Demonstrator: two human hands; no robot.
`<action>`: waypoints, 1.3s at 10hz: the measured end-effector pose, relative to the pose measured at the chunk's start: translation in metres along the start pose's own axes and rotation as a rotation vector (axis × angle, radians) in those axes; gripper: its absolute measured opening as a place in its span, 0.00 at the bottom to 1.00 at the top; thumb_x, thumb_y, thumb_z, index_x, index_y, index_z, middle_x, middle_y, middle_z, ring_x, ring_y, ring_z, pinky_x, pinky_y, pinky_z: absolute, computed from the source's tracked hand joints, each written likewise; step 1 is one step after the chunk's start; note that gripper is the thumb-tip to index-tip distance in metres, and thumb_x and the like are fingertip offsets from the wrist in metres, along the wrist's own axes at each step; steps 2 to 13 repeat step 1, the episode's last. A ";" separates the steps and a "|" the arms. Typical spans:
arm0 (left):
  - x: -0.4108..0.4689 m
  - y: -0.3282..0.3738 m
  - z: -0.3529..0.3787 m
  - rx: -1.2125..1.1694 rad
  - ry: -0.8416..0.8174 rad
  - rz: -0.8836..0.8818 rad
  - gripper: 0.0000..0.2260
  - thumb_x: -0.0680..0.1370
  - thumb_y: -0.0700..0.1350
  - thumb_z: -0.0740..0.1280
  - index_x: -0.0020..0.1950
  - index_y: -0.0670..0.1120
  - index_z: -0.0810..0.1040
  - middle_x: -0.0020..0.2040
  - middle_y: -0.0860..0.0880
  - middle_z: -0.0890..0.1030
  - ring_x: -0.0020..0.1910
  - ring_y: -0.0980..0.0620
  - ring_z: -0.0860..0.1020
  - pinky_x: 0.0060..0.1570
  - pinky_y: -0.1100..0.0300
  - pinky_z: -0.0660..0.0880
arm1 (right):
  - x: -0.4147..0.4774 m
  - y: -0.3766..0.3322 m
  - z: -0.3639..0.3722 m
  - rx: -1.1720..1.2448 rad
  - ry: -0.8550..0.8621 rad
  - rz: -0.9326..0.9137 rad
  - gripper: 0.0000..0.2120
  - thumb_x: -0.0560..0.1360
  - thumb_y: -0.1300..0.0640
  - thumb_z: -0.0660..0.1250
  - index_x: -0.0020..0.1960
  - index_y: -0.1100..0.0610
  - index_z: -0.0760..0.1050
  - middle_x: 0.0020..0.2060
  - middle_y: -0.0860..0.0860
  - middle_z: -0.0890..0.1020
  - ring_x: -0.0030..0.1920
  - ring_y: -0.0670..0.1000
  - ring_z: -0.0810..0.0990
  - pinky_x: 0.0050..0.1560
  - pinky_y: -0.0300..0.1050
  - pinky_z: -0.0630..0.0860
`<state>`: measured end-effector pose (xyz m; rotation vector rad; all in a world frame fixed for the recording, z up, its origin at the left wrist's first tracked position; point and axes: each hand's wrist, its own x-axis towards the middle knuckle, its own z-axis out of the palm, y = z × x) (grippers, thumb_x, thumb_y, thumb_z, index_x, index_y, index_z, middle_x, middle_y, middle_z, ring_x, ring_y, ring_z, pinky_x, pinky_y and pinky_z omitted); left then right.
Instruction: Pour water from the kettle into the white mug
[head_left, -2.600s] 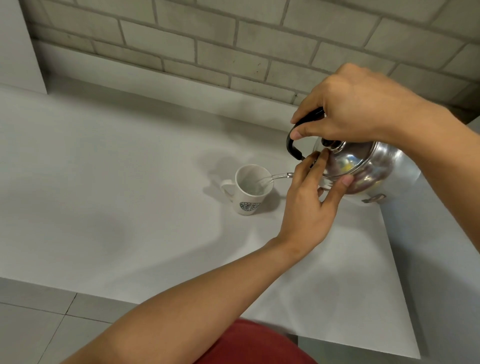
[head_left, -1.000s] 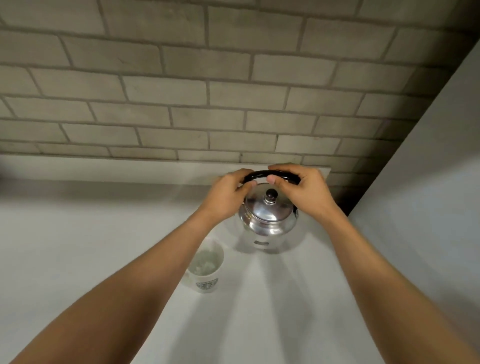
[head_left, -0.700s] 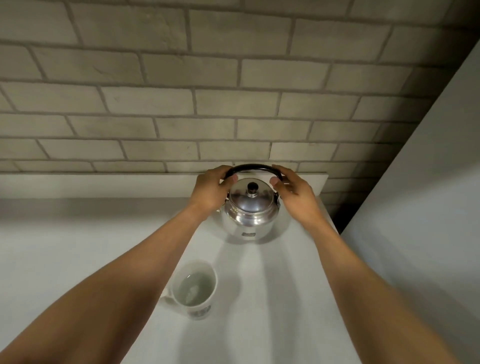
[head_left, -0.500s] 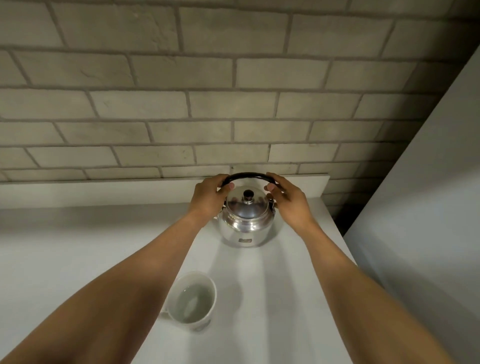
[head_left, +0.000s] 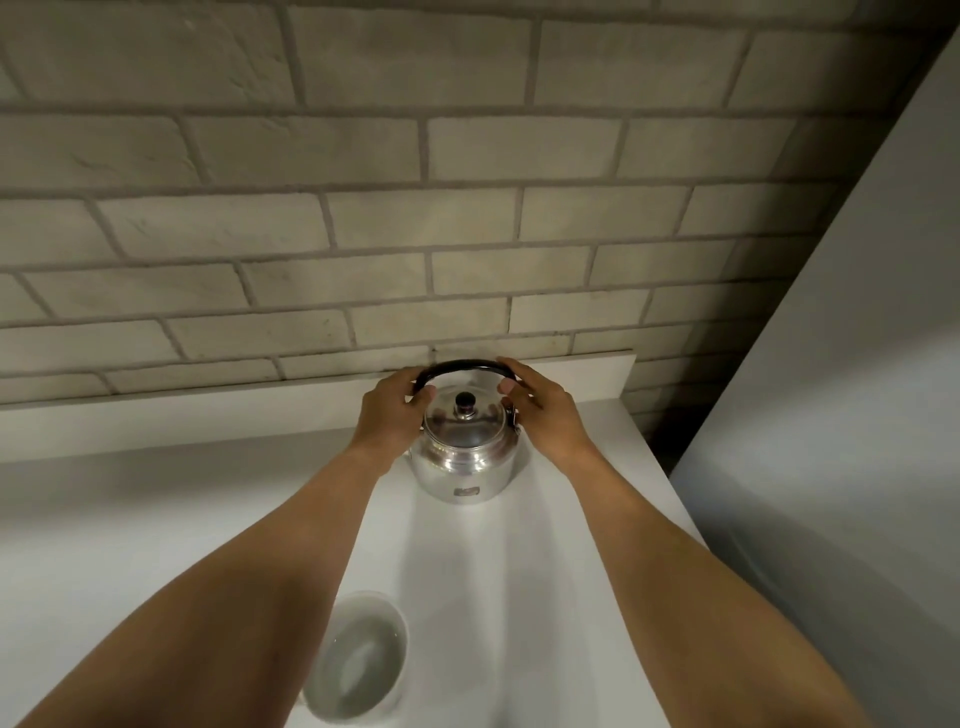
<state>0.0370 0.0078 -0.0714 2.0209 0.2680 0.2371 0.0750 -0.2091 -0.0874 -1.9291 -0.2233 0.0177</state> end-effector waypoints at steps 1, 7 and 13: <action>0.000 0.005 -0.004 0.056 -0.075 -0.013 0.23 0.79 0.45 0.73 0.73 0.52 0.75 0.62 0.49 0.80 0.65 0.44 0.78 0.62 0.53 0.76 | -0.005 -0.003 -0.006 -0.056 -0.037 0.028 0.24 0.82 0.45 0.66 0.78 0.39 0.69 0.67 0.42 0.80 0.67 0.47 0.80 0.62 0.36 0.76; 0.000 0.005 -0.004 0.056 -0.075 -0.013 0.23 0.79 0.45 0.73 0.73 0.52 0.75 0.62 0.49 0.80 0.65 0.44 0.78 0.62 0.53 0.76 | -0.005 -0.003 -0.006 -0.056 -0.037 0.028 0.24 0.82 0.45 0.66 0.78 0.39 0.69 0.67 0.42 0.80 0.67 0.47 0.80 0.62 0.36 0.76; 0.000 0.005 -0.004 0.056 -0.075 -0.013 0.23 0.79 0.45 0.73 0.73 0.52 0.75 0.62 0.49 0.80 0.65 0.44 0.78 0.62 0.53 0.76 | -0.005 -0.003 -0.006 -0.056 -0.037 0.028 0.24 0.82 0.45 0.66 0.78 0.39 0.69 0.67 0.42 0.80 0.67 0.47 0.80 0.62 0.36 0.76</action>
